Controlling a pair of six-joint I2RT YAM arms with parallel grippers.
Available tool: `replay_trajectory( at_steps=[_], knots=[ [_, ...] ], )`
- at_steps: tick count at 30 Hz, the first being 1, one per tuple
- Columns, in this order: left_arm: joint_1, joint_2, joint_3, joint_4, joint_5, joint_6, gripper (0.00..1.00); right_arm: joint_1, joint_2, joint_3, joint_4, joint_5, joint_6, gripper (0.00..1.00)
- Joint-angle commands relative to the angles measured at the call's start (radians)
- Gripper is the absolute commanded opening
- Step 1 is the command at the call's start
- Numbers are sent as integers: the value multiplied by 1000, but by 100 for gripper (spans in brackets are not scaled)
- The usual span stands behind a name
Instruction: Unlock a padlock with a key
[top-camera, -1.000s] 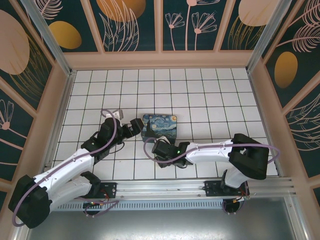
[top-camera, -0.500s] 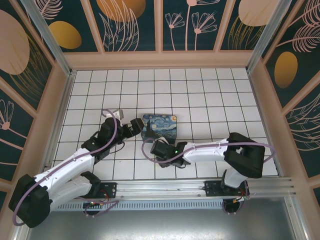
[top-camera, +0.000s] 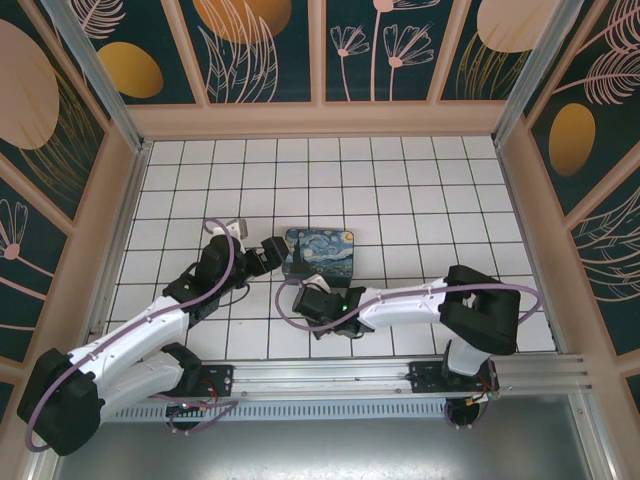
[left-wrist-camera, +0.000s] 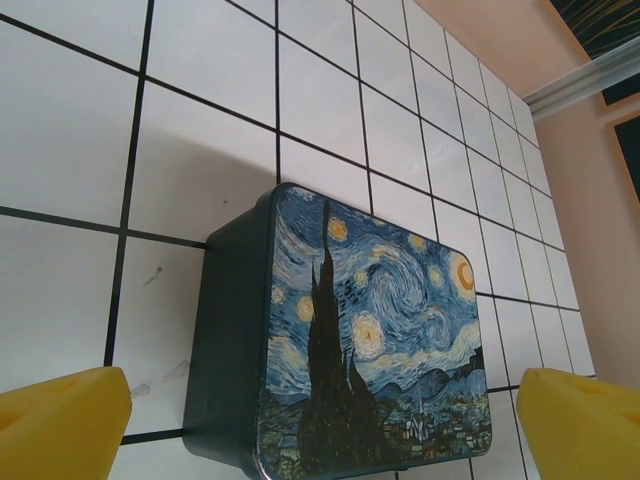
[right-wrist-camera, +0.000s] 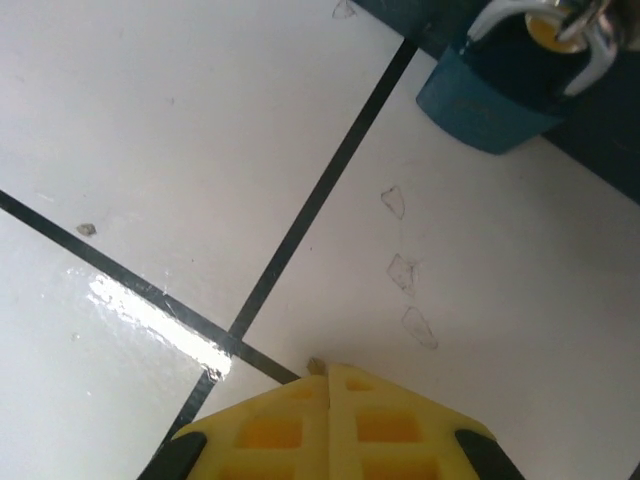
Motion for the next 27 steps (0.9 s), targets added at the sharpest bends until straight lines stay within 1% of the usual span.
replay_trajectory(
  at_steps=[1,7,15,18,20,21,23,24,26,27],
  knots=[
    [-3,1,18,28,23,-3,99,-21,15,-36,-14,-25,8,0],
    [-4,1,26,29,39,-11,99,-28,-104,-4,-9,-13,39,0],
    [-3,16,32,42,61,-31,99,-46,-273,-16,73,-15,97,0],
    [-3,20,28,48,65,-35,99,-59,-299,-27,76,-24,107,0],
    [-4,21,28,50,67,-37,99,-61,-290,-35,52,-18,126,0],
    [-3,22,29,49,67,-38,99,-62,-279,-40,34,-9,148,8],
    [-3,18,25,49,65,-40,99,-58,-257,-50,-1,3,199,30],
    [-4,18,23,49,65,-40,99,-57,-247,-56,-12,7,225,38],
    [-4,16,20,47,59,-40,99,-51,-232,-71,-23,18,287,51],
    [-3,15,19,46,57,-41,99,-46,-227,-76,-23,23,311,55]
  ],
)
